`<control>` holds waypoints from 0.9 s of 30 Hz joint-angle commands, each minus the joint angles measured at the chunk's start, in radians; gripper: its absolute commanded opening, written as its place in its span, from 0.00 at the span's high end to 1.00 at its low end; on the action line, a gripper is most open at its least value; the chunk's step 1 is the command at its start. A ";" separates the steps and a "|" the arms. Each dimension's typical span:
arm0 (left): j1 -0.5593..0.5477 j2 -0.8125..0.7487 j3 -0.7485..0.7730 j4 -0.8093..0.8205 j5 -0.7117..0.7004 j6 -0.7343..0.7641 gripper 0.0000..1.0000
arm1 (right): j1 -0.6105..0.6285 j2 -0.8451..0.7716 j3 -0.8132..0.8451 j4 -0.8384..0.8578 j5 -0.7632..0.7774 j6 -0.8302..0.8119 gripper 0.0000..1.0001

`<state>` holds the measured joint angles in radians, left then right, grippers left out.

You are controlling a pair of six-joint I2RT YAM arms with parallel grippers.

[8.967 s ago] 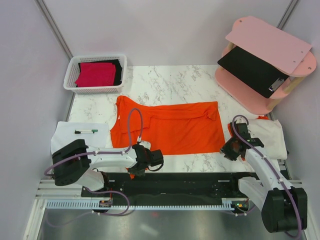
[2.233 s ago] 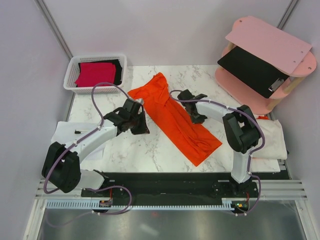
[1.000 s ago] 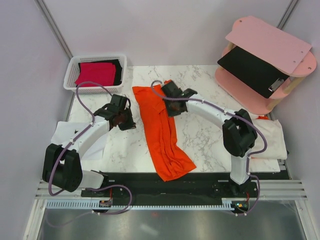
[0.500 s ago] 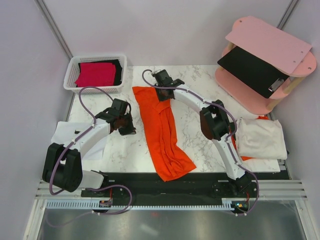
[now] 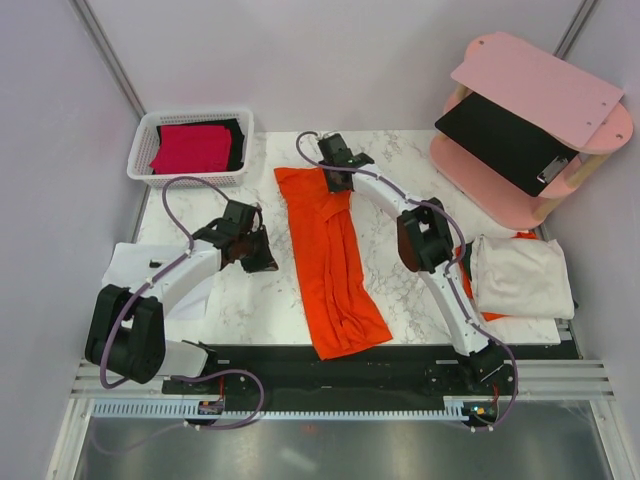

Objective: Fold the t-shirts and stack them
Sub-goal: Rotate the tshirt 90 degrees

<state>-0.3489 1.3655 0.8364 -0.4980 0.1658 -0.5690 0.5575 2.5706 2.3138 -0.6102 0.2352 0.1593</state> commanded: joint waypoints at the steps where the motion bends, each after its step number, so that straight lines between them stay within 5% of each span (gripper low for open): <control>1: -0.005 -0.003 -0.031 0.070 0.083 0.044 0.98 | -0.076 0.048 0.082 -0.011 0.090 0.003 1.00; 12: -0.041 0.015 -0.011 0.099 0.153 0.046 0.98 | -0.180 0.128 0.153 0.088 0.041 0.013 1.00; 19: -0.093 0.006 -0.046 0.167 0.202 -0.009 0.96 | -0.180 -0.226 -0.200 0.272 -0.063 0.003 0.97; 21: -0.114 0.012 -0.069 0.216 0.224 -0.035 0.82 | -0.179 -0.381 -0.318 0.279 -0.074 0.028 0.91; 22: -0.125 0.018 -0.077 0.231 0.235 -0.043 0.51 | -0.179 -0.432 -0.358 0.273 -0.095 0.039 0.91; 23: -0.137 0.026 -0.085 0.251 0.233 -0.052 0.42 | -0.179 -0.526 -0.440 0.265 -0.108 0.066 0.89; 26: -0.194 0.038 -0.109 0.292 0.221 -0.091 0.32 | -0.179 -0.715 -0.653 0.231 -0.155 0.106 0.78; 27: -0.215 0.037 -0.123 0.300 0.218 -0.110 0.31 | -0.180 -0.763 -0.715 0.230 -0.160 0.121 0.65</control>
<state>-0.5072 1.3880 0.7467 -0.2939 0.3515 -0.6056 0.3771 2.0850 1.7947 -0.3958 0.1448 0.2092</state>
